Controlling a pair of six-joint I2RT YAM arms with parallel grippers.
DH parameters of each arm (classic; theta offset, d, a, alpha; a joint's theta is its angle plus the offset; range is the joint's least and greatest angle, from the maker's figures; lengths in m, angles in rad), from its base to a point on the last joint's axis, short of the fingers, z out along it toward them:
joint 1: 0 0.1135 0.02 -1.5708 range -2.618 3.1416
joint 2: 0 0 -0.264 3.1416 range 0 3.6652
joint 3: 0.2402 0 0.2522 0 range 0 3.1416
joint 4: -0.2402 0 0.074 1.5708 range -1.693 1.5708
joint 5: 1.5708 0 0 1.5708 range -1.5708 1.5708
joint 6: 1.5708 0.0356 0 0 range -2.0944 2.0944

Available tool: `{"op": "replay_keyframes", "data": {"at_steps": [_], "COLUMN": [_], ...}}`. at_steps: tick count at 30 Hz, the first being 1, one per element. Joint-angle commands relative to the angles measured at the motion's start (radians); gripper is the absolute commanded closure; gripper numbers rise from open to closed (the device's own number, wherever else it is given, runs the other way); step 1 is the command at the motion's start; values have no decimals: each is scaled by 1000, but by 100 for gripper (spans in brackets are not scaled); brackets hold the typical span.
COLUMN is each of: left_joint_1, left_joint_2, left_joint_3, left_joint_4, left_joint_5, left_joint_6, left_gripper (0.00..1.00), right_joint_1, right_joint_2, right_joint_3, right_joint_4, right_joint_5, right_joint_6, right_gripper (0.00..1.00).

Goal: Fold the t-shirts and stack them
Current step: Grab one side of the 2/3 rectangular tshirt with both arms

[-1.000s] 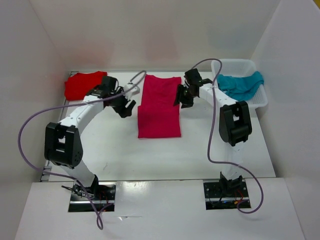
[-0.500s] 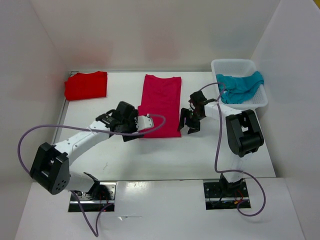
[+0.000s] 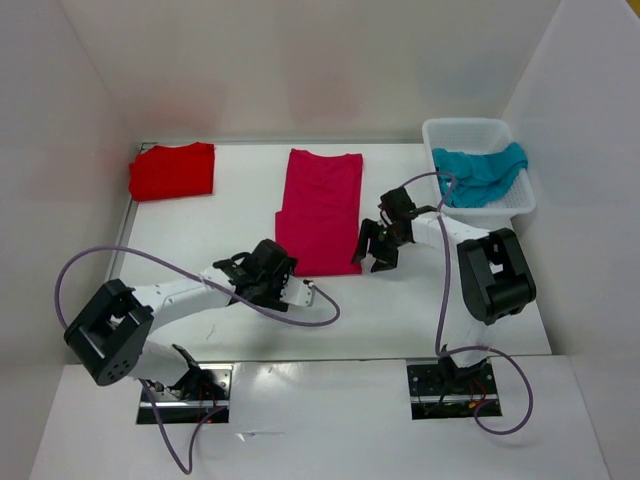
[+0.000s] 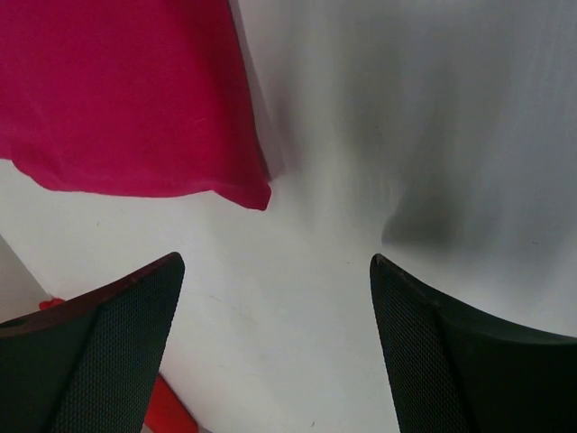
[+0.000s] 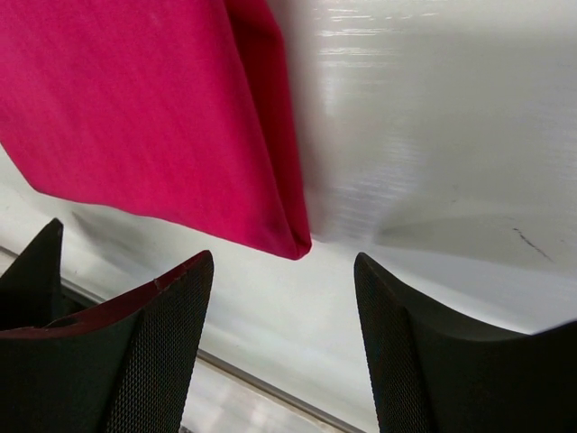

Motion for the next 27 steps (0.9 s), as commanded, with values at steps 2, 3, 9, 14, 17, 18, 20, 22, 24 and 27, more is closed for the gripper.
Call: {"op": "replay_keyframes", "data": {"at_steps": [2, 3, 9, 14, 17, 18, 20, 22, 24, 27], "left_joint_1": [-6, -6, 3, 3, 14, 14, 14, 14, 14, 14], "left_joint_2": [48, 59, 144, 176, 199, 199, 199, 199, 199, 199], "left_joint_3": [31, 31, 55, 46, 46, 46, 46, 57, 66, 66], "left_joint_4": [59, 72, 118, 164, 164, 164, 155, 145, 145, 145], "left_joint_5": [34, 57, 35, 26, 26, 26, 26, 37, 46, 46], "left_joint_6": [58, 58, 92, 103, 113, 113, 113, 113, 100, 100], "left_gripper": [10, 11, 15, 28, 38, 44, 49, 56, 71, 81], "right_joint_1": [28, 28, 50, 61, 61, 61, 61, 61, 61, 61], "right_joint_2": [-37, -37, -28, 3, 15, 31, 46, 60, 75, 101], "right_joint_3": [-6, -15, -24, -44, -44, -44, -32, -22, -13, -4], "right_joint_4": [37, 37, 37, 46, 68, 68, 68, 77, 100, 100], "right_joint_5": [-6, -6, -6, 4, 4, 4, 14, 14, -4, -27], "right_joint_6": [26, 26, 44, 66, 75, 75, 75, 75, 84, 84], "right_gripper": [31, 31, 31, 30, 30, 30, 30, 33, 44, 82]}}
